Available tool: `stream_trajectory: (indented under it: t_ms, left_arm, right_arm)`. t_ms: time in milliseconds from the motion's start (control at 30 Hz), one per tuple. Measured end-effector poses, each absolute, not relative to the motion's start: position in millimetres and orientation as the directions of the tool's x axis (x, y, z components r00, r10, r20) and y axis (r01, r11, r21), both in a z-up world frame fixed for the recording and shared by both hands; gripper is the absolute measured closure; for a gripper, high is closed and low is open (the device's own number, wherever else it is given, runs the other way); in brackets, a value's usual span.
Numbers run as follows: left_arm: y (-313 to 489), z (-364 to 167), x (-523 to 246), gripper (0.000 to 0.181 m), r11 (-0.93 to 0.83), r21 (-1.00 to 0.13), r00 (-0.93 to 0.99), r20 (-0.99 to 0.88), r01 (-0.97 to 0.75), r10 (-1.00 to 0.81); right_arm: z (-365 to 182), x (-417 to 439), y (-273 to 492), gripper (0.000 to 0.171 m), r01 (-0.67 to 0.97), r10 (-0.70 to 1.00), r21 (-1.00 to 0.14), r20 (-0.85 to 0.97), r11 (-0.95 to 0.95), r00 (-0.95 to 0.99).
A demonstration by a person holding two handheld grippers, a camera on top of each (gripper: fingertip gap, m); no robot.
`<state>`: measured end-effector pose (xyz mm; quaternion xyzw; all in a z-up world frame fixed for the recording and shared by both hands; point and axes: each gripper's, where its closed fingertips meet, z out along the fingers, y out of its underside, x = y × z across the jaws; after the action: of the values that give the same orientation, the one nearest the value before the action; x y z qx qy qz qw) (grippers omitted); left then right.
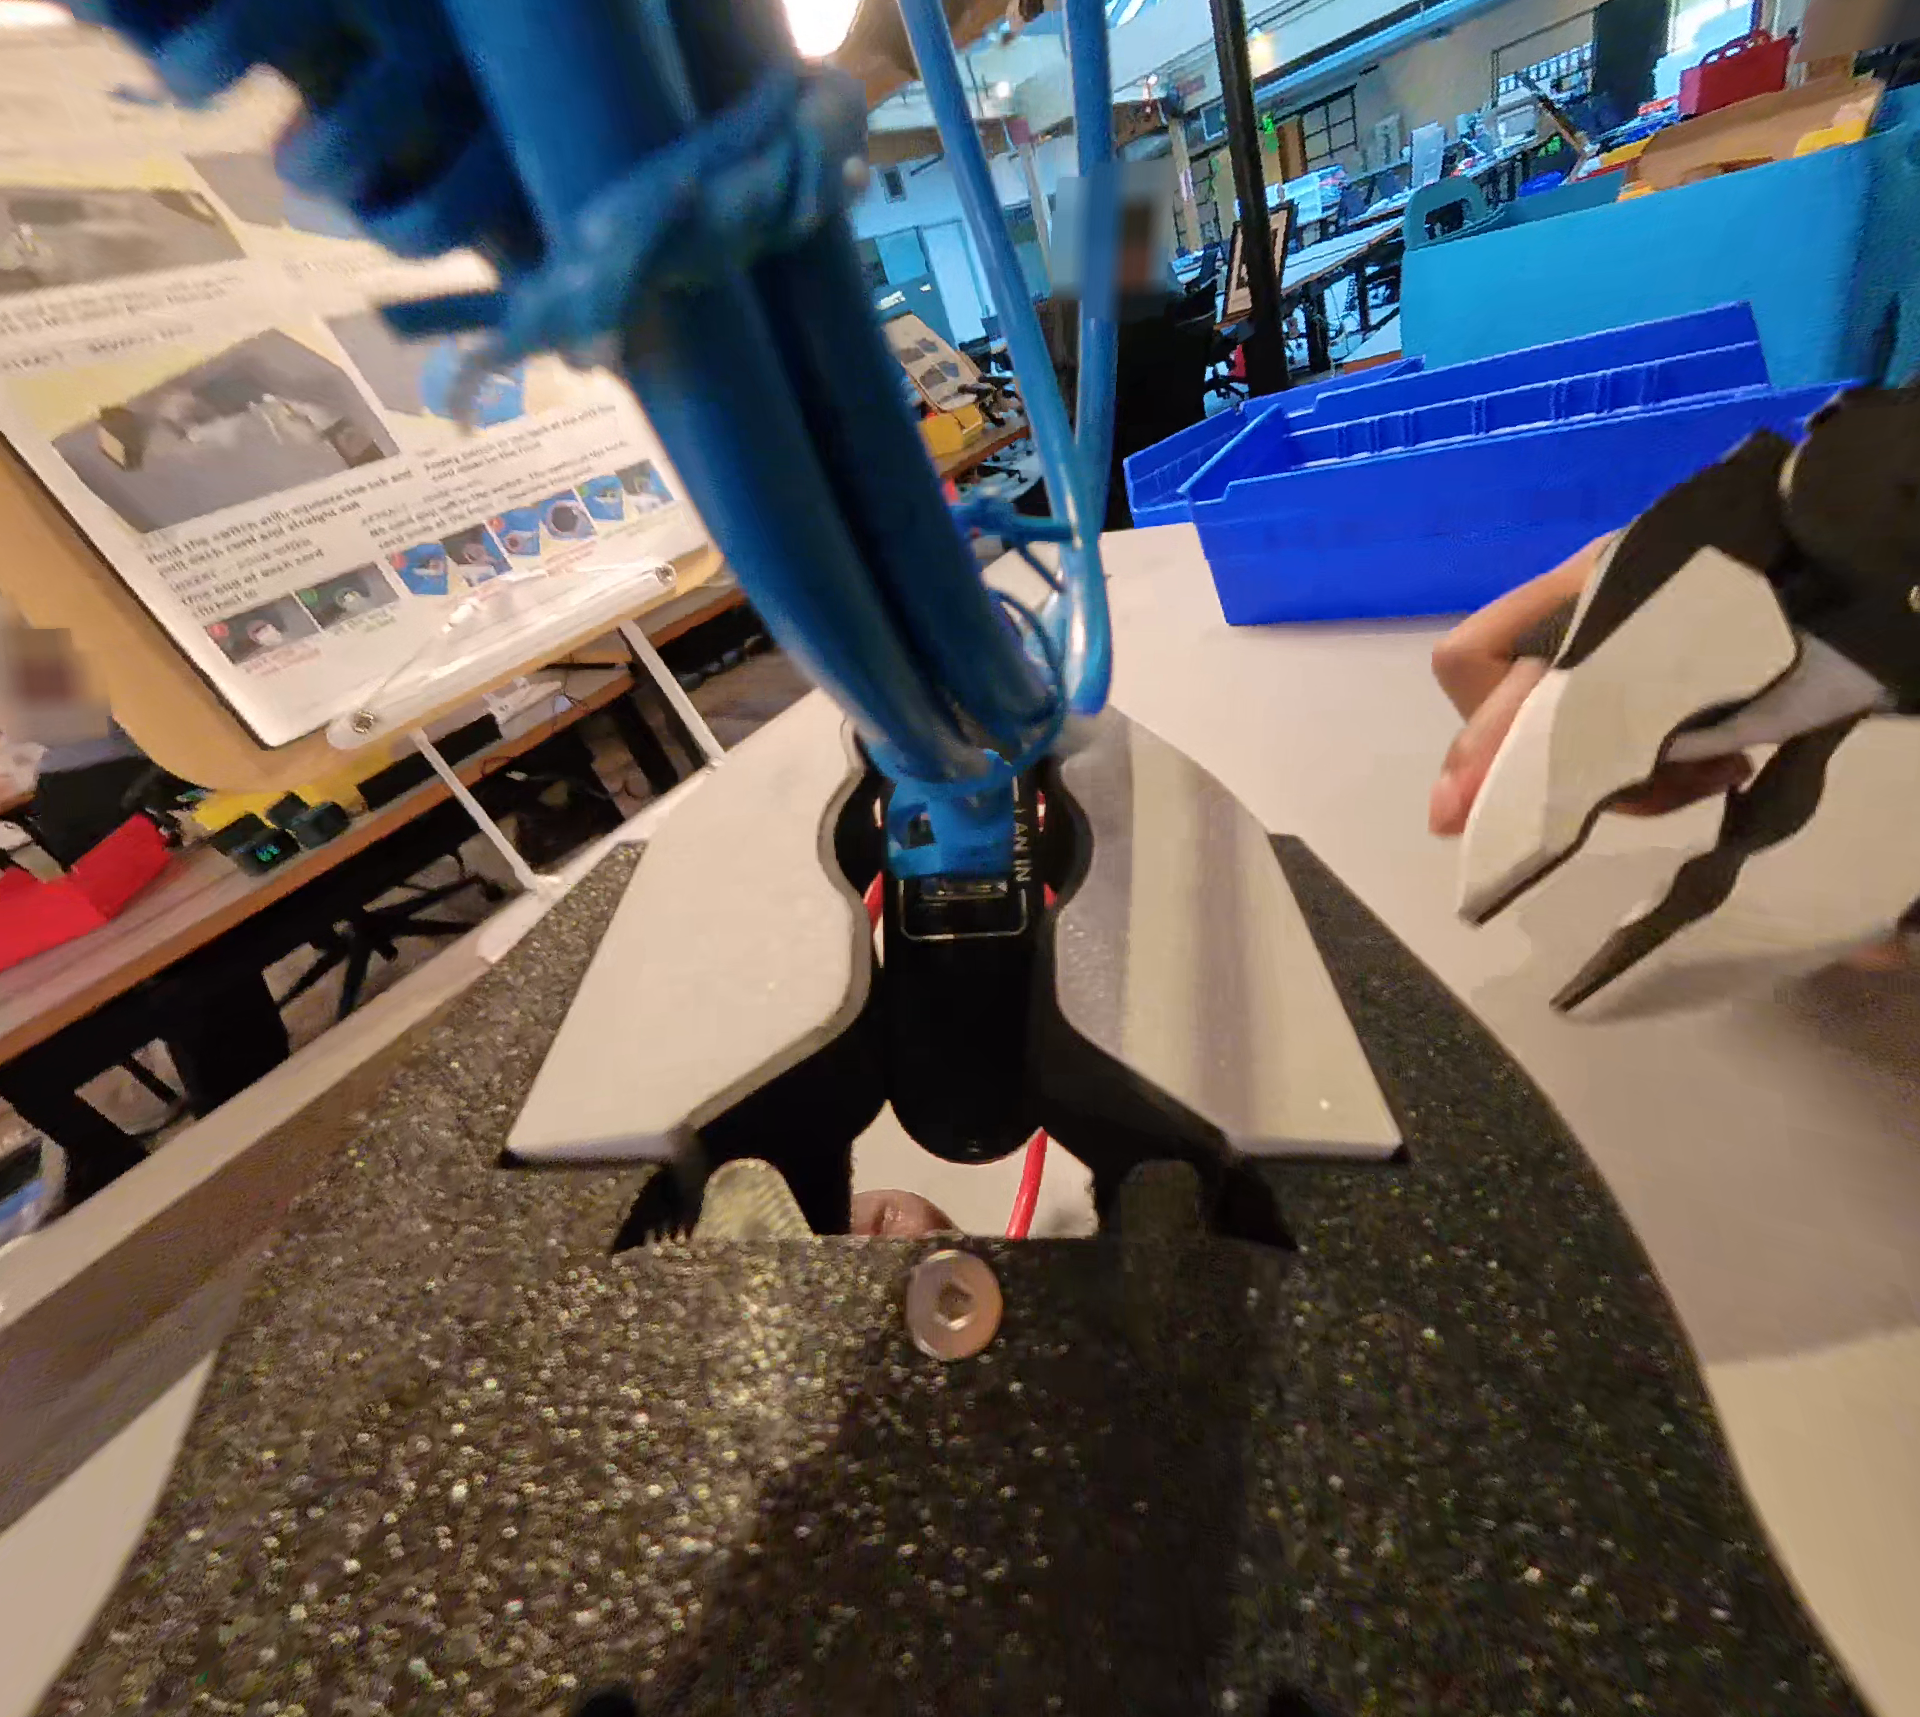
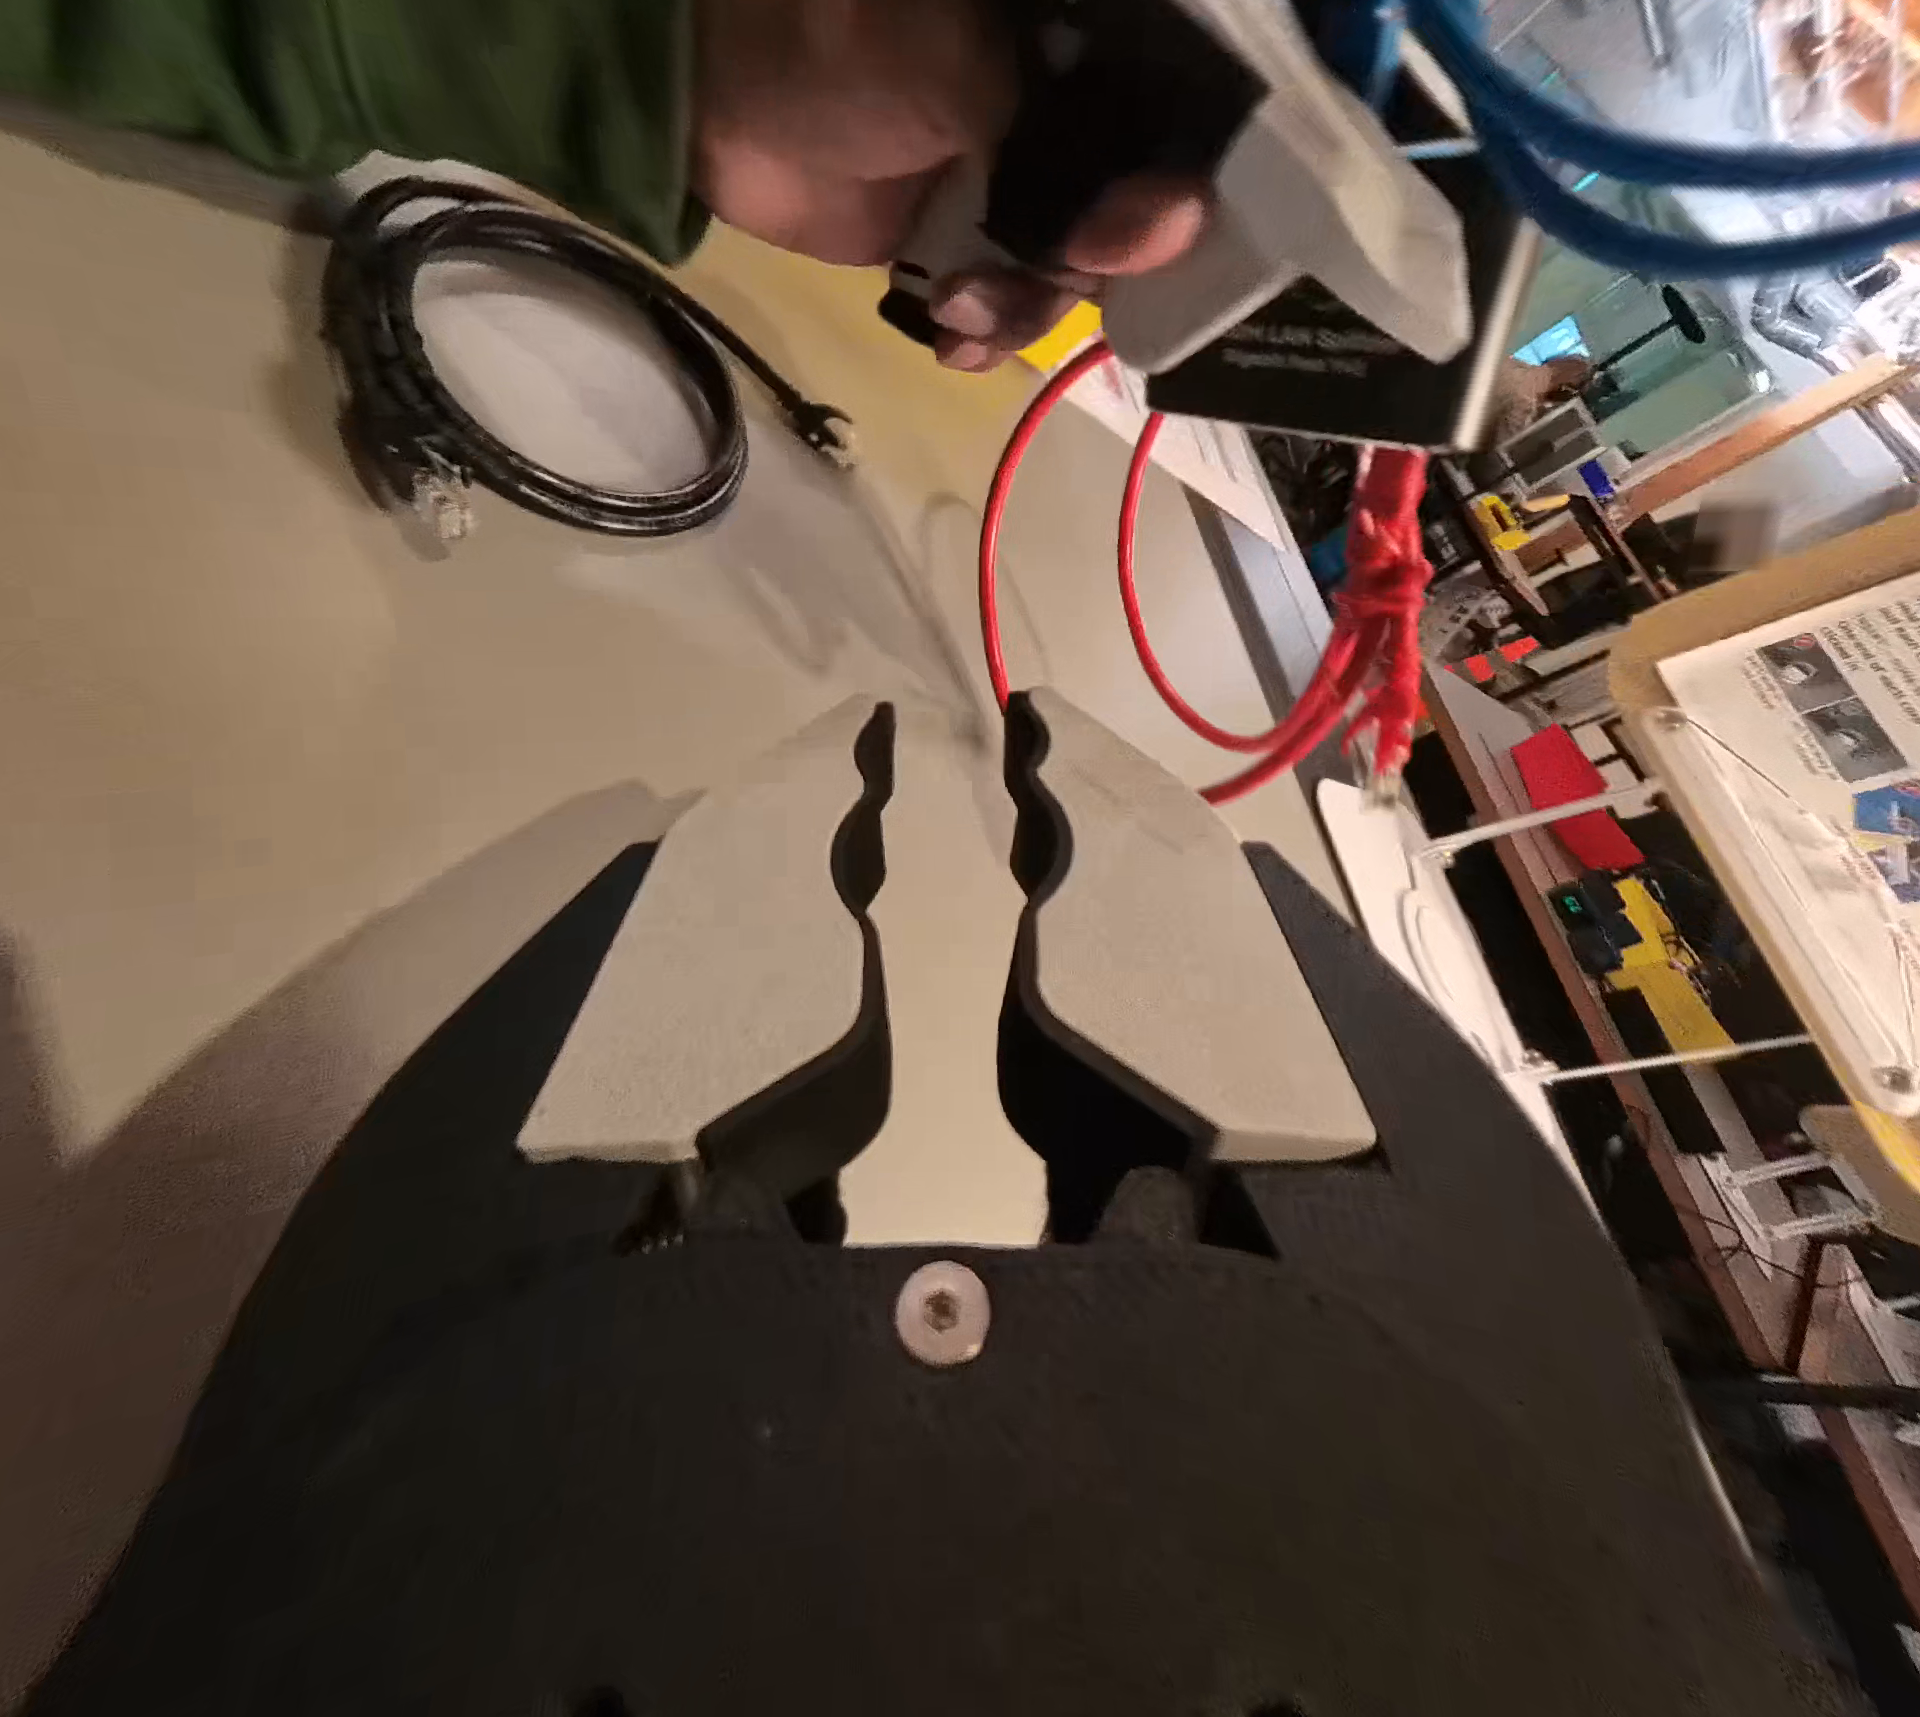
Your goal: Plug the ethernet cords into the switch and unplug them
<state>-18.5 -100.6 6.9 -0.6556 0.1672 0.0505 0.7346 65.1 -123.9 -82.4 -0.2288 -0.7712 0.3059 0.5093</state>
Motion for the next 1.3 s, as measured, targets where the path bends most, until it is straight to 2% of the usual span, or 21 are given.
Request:
stream_trajectory:
  t_ms: [67,133,300,467,600,733,1067,1167,1200,1300]
  left_arm:
    - [-96,3,-13,0.153,0.122,-0.963,0.950,-0.260,-0.241,-0.173]
    - [-92,1,-7,0.154,0.127,-0.980,0.963,-0.179,-0.155,-0.201]
    - [-86,6,-6,0.153,0.167,-0.969,0.957,0.138,0.184,-0.254]
    - [-82,-1,-13,0.153,0.154,-0.888,0.875,0.373,0.433,-0.309]
    - [-77,-8,-3,0.153,0.101,-0.861,0.821,0.432,0.499,-0.372]
    - [-74,-11,5,0.153,0.057,-0.843,0.782,0.468,0.535,-0.411]
    - [-85,-16,15,0.153,-0.115,-0.863,0.733,0.482,0.492,-0.480]
    - [-88,-8,16,0.153,-0.103,-0.834,0.691,0.511,0.541,-0.511]
    - [-89,-6,17,0.153,-0.100,-0.824,0.678,0.521,0.557,-0.518]
    - [-93,8,9,0.153,-0.029,-0.763,0.642,0.563,0.646,-0.520]
  right_arm:
    - [-86,55,-125,0.151,0.077,0.672,-0.691,0.660,0.718,-0.336]
    - [-77,44,-115,0.148,0.104,0.694,-0.691,0.687,0.716,-0.215]
    - [-42,40,-90,0.139,0.115,0.588,-0.597,0.802,0.794,0.106]
    - [-53,27,-100,0.139,0.124,0.605,-0.612,0.791,0.781,0.093]
    - [-67,9,-93,0.132,0.218,0.644,-0.643,0.761,0.734,0.072]
    - [-61,8,-87,0.124,0.220,0.646,-0.644,0.760,0.733,0.071]
    - [-43,17,-84,0.119,0.185,0.446,-0.451,0.892,0.873,0.071]
    - [-30,22,-80,0.126,0.164,0.458,-0.472,0.881,0.866,0.117]
    - [-23,24,-78,0.135,0.147,0.470,-0.489,0.870,0.860,0.149]
    - [-18,28,-83,0.131,0.097,0.523,-0.538,0.840,0.838,0.141]
